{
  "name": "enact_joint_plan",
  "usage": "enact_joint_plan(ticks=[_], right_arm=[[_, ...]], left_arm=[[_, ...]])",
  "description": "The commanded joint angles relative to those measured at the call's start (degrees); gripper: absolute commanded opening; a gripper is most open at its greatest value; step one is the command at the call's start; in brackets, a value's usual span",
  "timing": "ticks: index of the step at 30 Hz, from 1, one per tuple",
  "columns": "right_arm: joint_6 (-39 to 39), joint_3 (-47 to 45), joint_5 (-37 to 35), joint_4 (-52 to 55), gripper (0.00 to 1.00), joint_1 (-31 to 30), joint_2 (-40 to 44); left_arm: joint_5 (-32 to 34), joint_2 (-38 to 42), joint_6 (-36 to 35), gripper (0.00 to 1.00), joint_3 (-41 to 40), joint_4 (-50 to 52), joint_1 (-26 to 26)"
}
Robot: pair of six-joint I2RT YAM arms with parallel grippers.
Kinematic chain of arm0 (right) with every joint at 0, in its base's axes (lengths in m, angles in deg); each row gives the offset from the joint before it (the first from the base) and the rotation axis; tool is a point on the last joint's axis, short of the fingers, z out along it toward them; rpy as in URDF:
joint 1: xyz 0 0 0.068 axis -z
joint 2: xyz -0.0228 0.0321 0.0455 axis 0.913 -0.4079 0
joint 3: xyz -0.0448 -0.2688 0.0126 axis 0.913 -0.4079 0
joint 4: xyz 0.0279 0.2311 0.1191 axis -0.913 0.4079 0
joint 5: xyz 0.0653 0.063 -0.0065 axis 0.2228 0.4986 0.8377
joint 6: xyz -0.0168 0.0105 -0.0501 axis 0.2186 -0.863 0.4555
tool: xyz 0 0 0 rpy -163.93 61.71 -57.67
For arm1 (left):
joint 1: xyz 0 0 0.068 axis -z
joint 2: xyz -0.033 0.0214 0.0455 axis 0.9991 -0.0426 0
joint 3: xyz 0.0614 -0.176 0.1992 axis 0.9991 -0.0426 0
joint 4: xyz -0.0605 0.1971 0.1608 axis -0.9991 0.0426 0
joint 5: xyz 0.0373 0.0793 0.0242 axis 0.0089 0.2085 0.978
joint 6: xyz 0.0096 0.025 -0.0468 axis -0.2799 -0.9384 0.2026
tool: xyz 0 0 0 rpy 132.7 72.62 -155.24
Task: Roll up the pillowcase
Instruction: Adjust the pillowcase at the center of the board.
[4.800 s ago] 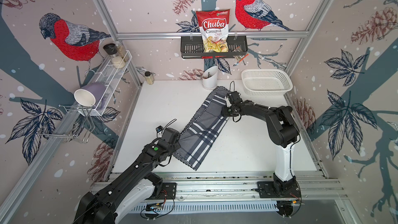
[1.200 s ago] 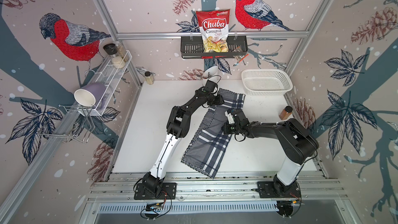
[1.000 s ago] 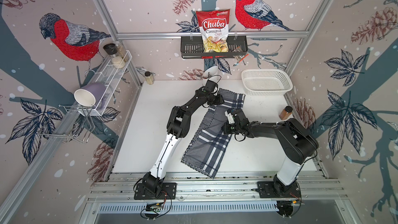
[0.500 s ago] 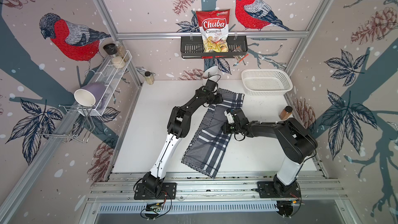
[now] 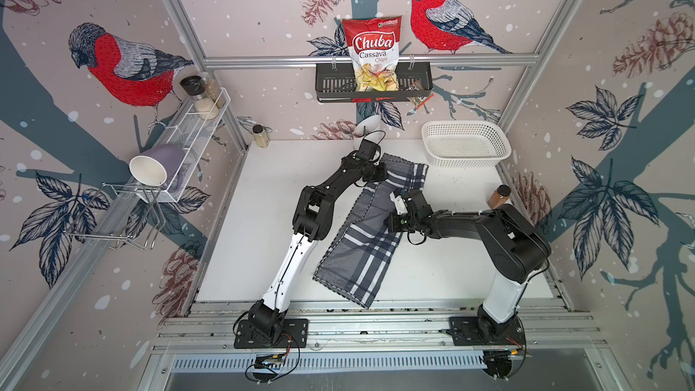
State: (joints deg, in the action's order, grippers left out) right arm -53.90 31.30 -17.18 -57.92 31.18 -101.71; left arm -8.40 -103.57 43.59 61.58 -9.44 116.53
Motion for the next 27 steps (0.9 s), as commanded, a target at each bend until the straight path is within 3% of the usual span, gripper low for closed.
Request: enact_joint_plan(ticks=[1,4,23,24,25,26,27], right_arm=[[0.6,-0.1,-1.6,7.6,0.00,-0.1,-1.2],[0.8,0.0,-1.6,7.7,0.00,-0.1,-1.4],[0.3,-0.2,-0.9,9.1,0.00,0.0,-1.2],[0.4,-0.1,-0.7,9.1,0.00,-0.1,-1.3],[0.5,0.0,-0.7,9.1,0.00,-0.1,-1.3],[0.6,0.2,-0.6,9.4,0.00,-0.2,-1.6],[0.7,0.5,-0.5,9.6,0.00,-0.2,-1.7]], left_arm=[[-0.3,1.1,0.8,0.17,1.0,-2.2,-0.4],[-0.9,0.7,1.1,0.00,1.6,-2.3,-0.7],[-0.1,-2.5,-0.7,0.00,6.6,-4.1,-4.4],[-0.2,-2.8,-0.9,0.11,6.6,-4.5,-4.5],[-0.6,-3.2,-1.1,0.38,6.6,-4.8,-4.5],[-0.9,-3.3,-1.2,0.58,6.6,-5.1,-4.6],[-1.0,-3.3,-1.5,0.70,6.6,-5.1,-4.7]])
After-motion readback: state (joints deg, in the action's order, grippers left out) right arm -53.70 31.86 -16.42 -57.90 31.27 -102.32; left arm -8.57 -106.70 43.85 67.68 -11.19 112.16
